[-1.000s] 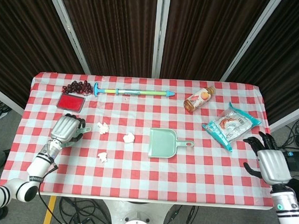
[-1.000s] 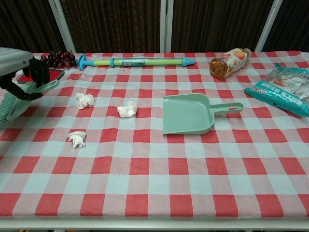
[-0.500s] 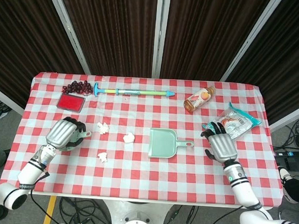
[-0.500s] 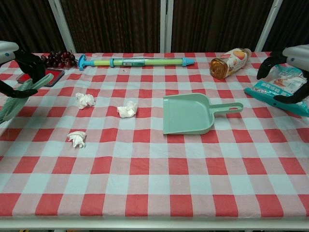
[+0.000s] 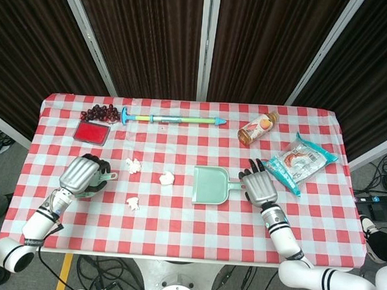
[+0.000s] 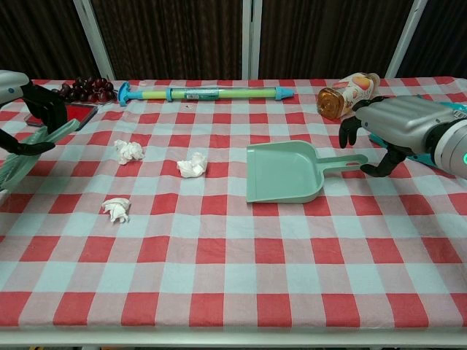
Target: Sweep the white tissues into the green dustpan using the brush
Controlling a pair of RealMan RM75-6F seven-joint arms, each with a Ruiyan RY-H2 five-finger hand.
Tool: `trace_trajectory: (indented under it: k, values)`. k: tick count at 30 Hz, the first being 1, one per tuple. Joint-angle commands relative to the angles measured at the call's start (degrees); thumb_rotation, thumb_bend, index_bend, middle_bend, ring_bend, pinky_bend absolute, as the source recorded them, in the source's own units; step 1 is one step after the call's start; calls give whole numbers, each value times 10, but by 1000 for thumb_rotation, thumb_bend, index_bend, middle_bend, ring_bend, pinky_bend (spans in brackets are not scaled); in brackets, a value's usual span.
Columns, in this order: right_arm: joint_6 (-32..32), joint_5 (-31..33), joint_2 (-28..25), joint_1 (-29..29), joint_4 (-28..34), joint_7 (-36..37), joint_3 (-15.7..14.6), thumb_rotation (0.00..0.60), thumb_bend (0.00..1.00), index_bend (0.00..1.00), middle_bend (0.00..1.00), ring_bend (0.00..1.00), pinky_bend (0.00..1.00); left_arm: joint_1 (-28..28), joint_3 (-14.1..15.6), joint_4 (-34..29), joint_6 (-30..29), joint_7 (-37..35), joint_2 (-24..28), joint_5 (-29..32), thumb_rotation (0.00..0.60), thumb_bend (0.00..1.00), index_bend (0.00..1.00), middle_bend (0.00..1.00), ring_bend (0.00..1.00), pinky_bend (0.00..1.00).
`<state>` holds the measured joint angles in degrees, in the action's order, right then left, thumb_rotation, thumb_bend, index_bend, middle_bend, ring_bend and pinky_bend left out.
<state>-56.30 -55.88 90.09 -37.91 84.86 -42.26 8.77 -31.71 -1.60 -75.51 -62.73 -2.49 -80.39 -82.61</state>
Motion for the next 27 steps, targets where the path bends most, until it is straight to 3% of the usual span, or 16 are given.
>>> trace_trajectory:
  k: [1, 20, 27]
  values:
    - [-3, 11, 12, -8, -10, -7, -2, 600, 267, 355, 322, 33, 0, 0, -1, 0, 2, 0, 0, 0, 600, 404, 505, 541, 407, 355]
    - [-6, 41, 50, -37, -48, -24, -8, 600, 292, 424, 378, 85, 0, -6, -7, 11, 15, 2, -5, -5, 600, 405, 505, 541, 406, 355]
    - [-16, 35, 59, -44, -49, -17, -2, 600, 387, 572, 482, 209, 40, -14, -12, 19, 27, -13, -7, -4, 600, 407, 505, 541, 406, 355]
